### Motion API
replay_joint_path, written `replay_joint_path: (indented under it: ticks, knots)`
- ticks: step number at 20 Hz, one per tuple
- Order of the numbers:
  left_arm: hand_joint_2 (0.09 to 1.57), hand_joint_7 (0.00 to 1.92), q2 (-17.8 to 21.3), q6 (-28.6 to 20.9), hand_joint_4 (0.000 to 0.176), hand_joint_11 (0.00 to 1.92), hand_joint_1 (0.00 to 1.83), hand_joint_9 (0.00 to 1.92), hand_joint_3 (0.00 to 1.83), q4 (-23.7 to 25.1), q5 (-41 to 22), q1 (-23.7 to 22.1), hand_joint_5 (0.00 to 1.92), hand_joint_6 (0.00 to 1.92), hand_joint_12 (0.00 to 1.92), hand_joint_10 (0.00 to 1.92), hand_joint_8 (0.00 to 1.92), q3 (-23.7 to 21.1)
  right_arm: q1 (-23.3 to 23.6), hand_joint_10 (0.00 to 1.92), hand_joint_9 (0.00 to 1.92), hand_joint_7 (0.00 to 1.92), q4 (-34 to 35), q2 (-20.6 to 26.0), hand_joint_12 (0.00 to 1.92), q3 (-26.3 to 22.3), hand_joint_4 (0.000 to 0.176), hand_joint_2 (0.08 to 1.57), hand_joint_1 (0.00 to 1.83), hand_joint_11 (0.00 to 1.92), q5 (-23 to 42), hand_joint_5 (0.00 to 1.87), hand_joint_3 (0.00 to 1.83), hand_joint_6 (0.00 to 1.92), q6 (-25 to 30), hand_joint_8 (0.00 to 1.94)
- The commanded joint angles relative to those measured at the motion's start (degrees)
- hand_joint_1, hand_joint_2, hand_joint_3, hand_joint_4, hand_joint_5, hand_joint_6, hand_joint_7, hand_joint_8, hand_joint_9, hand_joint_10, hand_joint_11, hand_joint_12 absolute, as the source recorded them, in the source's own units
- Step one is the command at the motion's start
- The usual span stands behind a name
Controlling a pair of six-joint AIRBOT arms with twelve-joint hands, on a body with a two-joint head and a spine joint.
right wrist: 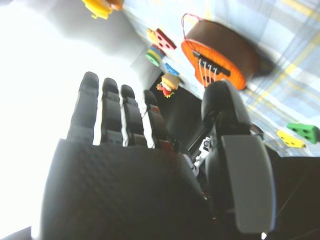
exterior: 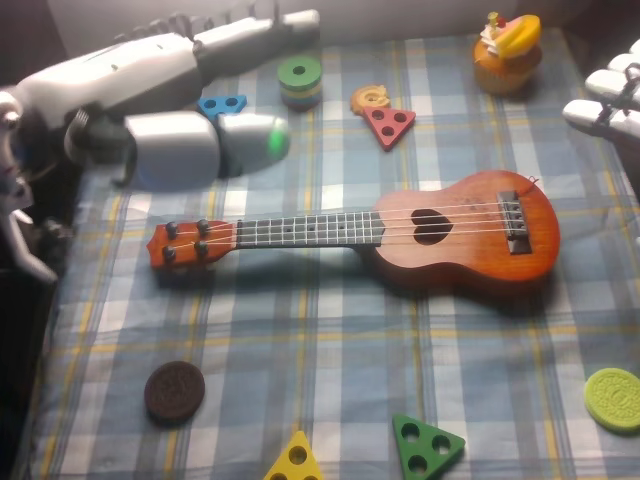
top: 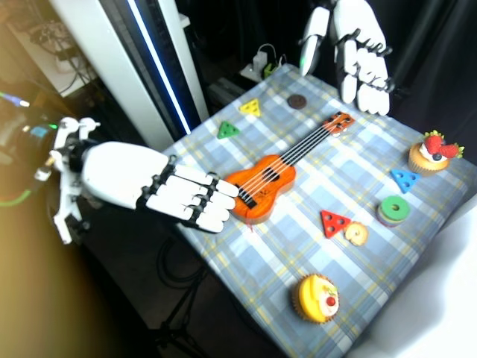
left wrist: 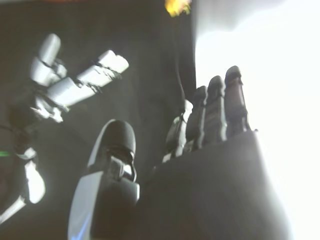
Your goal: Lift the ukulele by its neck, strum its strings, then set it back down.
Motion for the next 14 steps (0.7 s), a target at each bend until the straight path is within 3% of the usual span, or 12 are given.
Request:
replay_joint_path:
  ticks: [1, 4, 6, 7, 8, 10, 12, 14]
  knots:
    - [1.34, 0.15, 0.12, -0.18, 0.000, 0.00, 0.48, 0.07, 0.01, -0.52, -4.70, -0.68, 0.12, 0.02, 1.39, 0.33, 0.01, -0.35, 0.65, 0.00, 0.00, 0.00, 0.04, 0.68, 0.00, -0.19, 0.000, 1.27, 0.36, 0.00, 6.73, 0.00, 0.03, 0.00, -0.16, 0.00]
    - [1.25, 0.11, 0.48, -0.19, 0.001, 0.00, 0.63, 0.03, 0.00, -0.19, -4.41, -0.89, 0.10, 0.00, 1.18, 0.24, 0.00, -0.70, 0.65, 0.00, 0.00, 0.00, -0.08, 1.30, 0.00, -0.71, 0.000, 1.27, 0.31, 0.00, 7.49, 0.00, 0.01, 0.00, -0.18, 0.00]
    - [1.23, 0.04, 0.45, -0.19, 0.049, 0.00, 0.50, 0.01, 0.00, 0.28, -3.23, -0.91, 0.01, 0.00, 1.08, 0.14, 0.00, -0.71, 0.64, 0.00, 0.00, 0.00, -0.12, 1.46, 0.00, -0.90, 0.000, 1.27, 0.33, 0.00, 8.38, 0.00, 0.01, 0.00, -0.18, 0.00]
    - [1.20, 0.02, 0.39, -0.19, 0.052, 0.00, 0.52, 0.01, 0.00, 0.35, -2.43, -0.94, 0.00, 0.00, 0.97, 0.11, 0.00, -0.66, 0.64, 0.00, 0.00, 0.00, -0.09, 1.54, 0.00, -0.96, 0.000, 1.28, 0.33, 0.00, 8.86, 0.00, 0.01, 0.00, -0.18, 0.00]
    - [1.16, 0.02, 0.29, -0.19, 0.058, 0.00, 0.59, 0.01, 0.00, 0.42, -1.66, -0.97, 0.00, 0.00, 0.74, 0.08, 0.00, -0.58, 0.64, 0.00, 0.00, 0.00, 0.01, 1.58, 0.00, -0.99, 0.000, 1.30, 0.34, 0.00, 9.17, 0.00, 0.01, 0.00, -0.17, 0.00]
    - [1.09, 0.08, -0.78, -0.20, 0.038, 0.00, 0.73, 0.08, 0.00, 0.54, -0.32, -1.06, 0.02, 0.00, 0.94, 0.08, 0.01, 0.05, 0.57, 0.00, 0.00, 0.00, 0.88, 1.73, 0.00, -1.15, 0.000, 1.29, 0.36, 0.00, 10.56, 0.00, 0.01, 0.00, -0.16, 0.00]
    - [1.04, 0.16, -2.18, -0.25, 0.031, 0.00, 0.86, 0.16, 0.00, -1.62, -0.40, 0.15, 0.09, 0.01, 1.37, 0.12, 0.02, 1.02, 0.00, 0.00, 0.00, 0.00, 2.11, 1.62, 0.00, -1.27, 0.000, 1.28, 0.34, 0.00, 13.10, 0.00, 0.00, 0.00, -0.15, 0.00]
    - [1.01, 0.21, -3.18, -0.26, 0.031, 0.00, 0.95, 0.07, 0.00, -2.99, -0.44, 1.19, 0.15, 0.00, 1.49, 0.40, 0.00, 1.86, -0.03, 0.00, 0.00, 0.00, 2.49, 1.62, 0.00, -1.31, 0.000, 1.30, 0.35, 0.00, 13.85, 0.00, 0.01, 0.00, -0.09, 0.00]
